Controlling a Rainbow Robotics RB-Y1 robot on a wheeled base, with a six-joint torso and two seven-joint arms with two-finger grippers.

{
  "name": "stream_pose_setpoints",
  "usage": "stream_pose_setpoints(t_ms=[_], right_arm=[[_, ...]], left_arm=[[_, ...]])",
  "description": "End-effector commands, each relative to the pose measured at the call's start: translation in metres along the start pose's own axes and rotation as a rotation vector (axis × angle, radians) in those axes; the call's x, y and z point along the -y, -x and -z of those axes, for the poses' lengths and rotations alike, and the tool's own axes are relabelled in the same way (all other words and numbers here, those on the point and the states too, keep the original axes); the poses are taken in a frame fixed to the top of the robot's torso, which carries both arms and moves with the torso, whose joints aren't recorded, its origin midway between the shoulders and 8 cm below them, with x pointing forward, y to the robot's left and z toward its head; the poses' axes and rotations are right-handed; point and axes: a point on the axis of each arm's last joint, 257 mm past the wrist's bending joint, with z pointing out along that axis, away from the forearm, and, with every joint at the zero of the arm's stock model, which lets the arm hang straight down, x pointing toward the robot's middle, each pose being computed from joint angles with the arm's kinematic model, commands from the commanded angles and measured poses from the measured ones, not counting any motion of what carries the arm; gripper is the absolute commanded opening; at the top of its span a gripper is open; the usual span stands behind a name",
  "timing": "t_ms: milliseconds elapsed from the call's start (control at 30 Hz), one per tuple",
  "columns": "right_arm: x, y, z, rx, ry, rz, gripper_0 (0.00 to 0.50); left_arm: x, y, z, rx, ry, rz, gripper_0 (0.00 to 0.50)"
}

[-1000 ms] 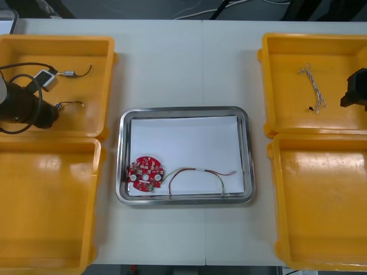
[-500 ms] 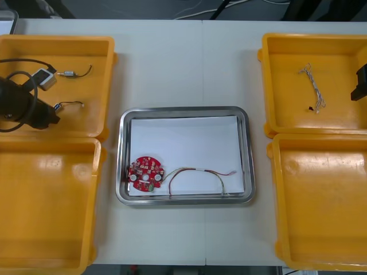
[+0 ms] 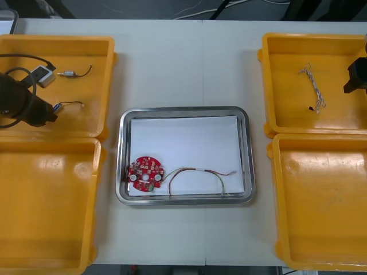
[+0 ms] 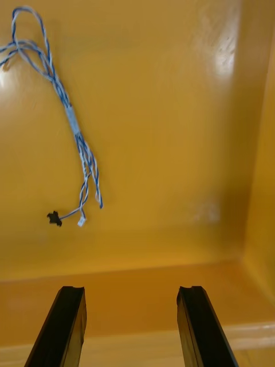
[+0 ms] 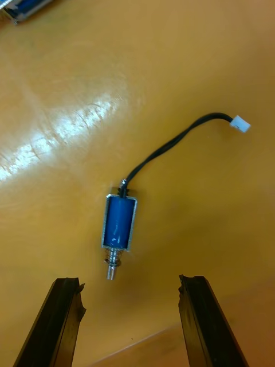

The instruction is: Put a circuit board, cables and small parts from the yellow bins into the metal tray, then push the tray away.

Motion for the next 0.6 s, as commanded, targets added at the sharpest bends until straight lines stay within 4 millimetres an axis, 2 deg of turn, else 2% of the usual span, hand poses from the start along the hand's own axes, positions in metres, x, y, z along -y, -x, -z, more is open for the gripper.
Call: stream_pose_setpoints(t_ms=[33,167,300,467,600], right_arm=[[-0.016,0.039,0.009,0.099,0.001,0.051,0.463],[-0.024,0.052,-0.005,0.144,-0.011,0.063,0.463],[-0.032,0.057,-0.019,0.164,0.003,0.055,0.463],[-0.052,0.067,-0.039,0.199,0.031,0.045,0.463],[-0.058,0.072,-0.052,0.219,0.047,0.023,0.462]], left_arm=[[-0.031,0.036,0.018,0.043,0.080,-0.048,0.500],[-0.032,0.046,0.013,0.060,0.108,-0.077,0.500],[-0.029,0.047,0.010,0.052,0.112,-0.097,0.500],[-0.022,0.049,0.005,0.052,0.106,-0.115,0.500],[-0.018,0.046,0.000,0.043,0.100,-0.113,0.500]])
